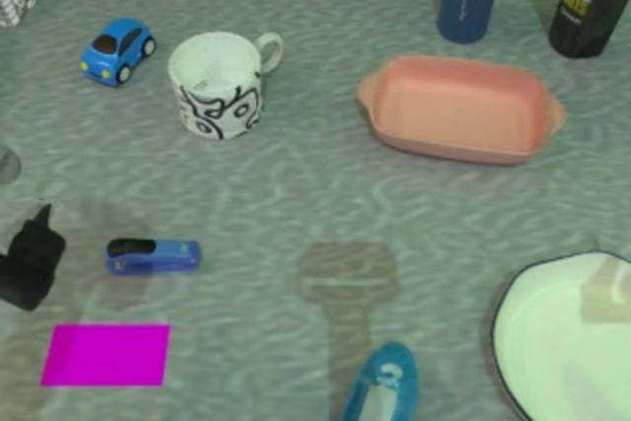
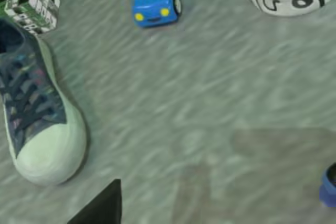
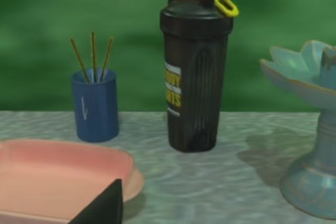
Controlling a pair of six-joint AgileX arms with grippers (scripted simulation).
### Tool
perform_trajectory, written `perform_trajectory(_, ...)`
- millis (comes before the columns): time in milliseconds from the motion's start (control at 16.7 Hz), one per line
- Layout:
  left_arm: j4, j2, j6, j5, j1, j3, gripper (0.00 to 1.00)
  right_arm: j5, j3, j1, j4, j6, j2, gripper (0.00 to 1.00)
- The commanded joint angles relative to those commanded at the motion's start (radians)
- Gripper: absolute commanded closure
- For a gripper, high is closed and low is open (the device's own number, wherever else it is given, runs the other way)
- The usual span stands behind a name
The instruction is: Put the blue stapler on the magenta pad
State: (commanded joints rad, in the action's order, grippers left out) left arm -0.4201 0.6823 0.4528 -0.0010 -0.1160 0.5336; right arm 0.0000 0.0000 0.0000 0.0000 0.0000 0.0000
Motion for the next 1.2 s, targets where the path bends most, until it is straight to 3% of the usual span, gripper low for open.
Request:
perform_trajectory(660, -0.579, 0.976, 0.612, -0.002, -0.157, 0.705, 0.00, 0.000, 0.000, 0.000, 0.000, 0.000, 0.000, 0.00)
perform_trajectory(900, -0.678, 1.142, 0.725, -0.001, -0.186, 0.846, 0.00, 0.000, 0.000, 0.000, 0.000, 0.000, 0.000, 0.00)
perform_trajectory(1200, -0.695, 1.173, 0.746, -0.001, -0.191, 0.872, 0.00, 0.000, 0.000, 0.000, 0.000, 0.000, 0.000, 0.00)
